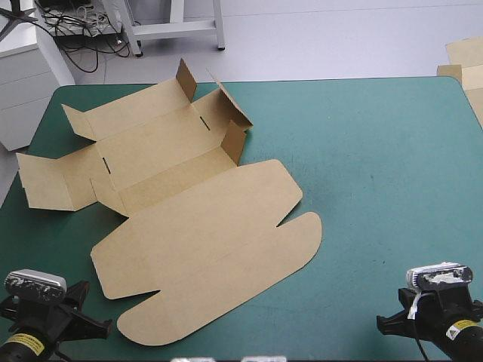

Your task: Fold the box

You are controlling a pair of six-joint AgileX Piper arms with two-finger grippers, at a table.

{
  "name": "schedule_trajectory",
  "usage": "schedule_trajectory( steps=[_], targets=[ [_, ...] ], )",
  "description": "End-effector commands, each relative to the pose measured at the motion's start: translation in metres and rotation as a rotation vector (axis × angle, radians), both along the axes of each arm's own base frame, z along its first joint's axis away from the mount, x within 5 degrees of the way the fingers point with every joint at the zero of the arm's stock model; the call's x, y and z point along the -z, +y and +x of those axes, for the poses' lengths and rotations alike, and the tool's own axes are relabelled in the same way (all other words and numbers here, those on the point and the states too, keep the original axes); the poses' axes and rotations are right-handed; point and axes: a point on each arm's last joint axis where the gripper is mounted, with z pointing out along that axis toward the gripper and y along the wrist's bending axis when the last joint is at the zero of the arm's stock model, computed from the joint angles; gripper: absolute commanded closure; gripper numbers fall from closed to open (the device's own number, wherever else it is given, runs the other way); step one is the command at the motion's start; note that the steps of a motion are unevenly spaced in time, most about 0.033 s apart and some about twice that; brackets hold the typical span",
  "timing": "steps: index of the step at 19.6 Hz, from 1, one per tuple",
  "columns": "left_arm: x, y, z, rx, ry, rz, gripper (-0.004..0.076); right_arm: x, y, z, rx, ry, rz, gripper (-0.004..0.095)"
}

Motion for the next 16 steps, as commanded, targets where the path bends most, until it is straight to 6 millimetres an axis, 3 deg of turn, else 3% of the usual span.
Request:
schedule_trajectory(
  steps=[1,7,10,12,16],
  targets=[
    [-0.012,-0.001,0.005,-0.002,-0.071,-0.016,0.0734,-0.010,0.000,0.006,0.004,-0.057,0.012,0.0923],
    [-0.012,-0.001,0.005,-0.002,-0.071,-0.016,0.0734,-0.011,0.001,0.006,-0.023,-0.067,-0.012,0.0923],
    [-0.012,-0.001,0.005,-0.002,-0.071,-0.016,0.0734,-0.027,0.001,0.008,-0.026,-0.081,-0.017,0.0923],
    [-0.012,-0.001,0.005,-0.002,-0.071,-0.016,0.0734,-0.047,0.001,0.017,-0.027,-0.093,-0.018,0.0922],
    [-0.012,-0.001,0.005,-0.002,-0.071,-0.016,0.0734,-0.099,0.000,0.053,-0.042,-0.110,-0.033,0.0922]
  ],
)
